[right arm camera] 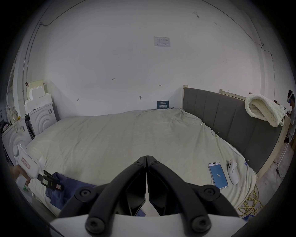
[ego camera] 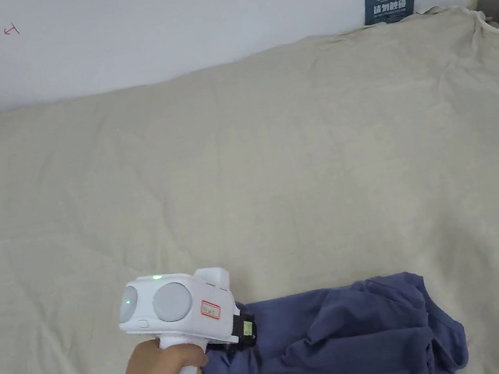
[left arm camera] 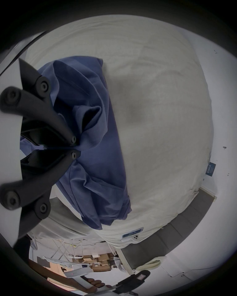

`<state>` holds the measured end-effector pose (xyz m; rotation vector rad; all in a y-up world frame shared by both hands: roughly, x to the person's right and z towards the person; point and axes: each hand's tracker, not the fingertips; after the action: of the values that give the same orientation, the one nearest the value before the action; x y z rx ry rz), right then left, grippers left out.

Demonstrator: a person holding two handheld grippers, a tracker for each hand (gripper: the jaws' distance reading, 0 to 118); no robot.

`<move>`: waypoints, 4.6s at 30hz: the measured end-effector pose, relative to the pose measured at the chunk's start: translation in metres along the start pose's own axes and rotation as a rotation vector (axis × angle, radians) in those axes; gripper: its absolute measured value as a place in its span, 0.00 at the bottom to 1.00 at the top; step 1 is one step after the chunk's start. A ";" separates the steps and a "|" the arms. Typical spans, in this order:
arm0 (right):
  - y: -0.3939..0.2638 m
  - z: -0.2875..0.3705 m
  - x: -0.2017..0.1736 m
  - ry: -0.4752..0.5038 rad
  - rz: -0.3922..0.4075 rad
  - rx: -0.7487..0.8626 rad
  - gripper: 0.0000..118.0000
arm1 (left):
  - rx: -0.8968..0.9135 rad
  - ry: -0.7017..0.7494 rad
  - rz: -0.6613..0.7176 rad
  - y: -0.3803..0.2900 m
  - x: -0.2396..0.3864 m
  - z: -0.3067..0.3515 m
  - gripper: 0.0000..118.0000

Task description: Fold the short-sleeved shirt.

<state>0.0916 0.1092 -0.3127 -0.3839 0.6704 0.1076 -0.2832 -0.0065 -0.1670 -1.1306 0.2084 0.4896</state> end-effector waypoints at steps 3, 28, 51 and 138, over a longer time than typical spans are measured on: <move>-0.001 0.001 0.001 0.000 0.002 -0.004 0.00 | -0.016 0.034 -0.007 0.001 0.000 -0.018 0.05; 0.009 -0.002 -0.018 0.033 0.012 0.001 0.00 | 0.434 0.277 -0.031 -0.056 -0.058 0.093 0.54; 0.002 0.000 -0.011 0.023 0.001 -0.023 0.00 | 0.307 0.198 -0.032 -0.085 -0.017 -0.024 0.00; 0.013 -0.017 -0.024 0.045 0.015 -0.040 0.00 | 0.209 -0.038 0.307 -0.066 -0.168 0.084 0.01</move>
<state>0.0604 0.1151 -0.3135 -0.4207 0.7165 0.1274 -0.4059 0.0021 -0.0111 -0.8876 0.3948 0.7432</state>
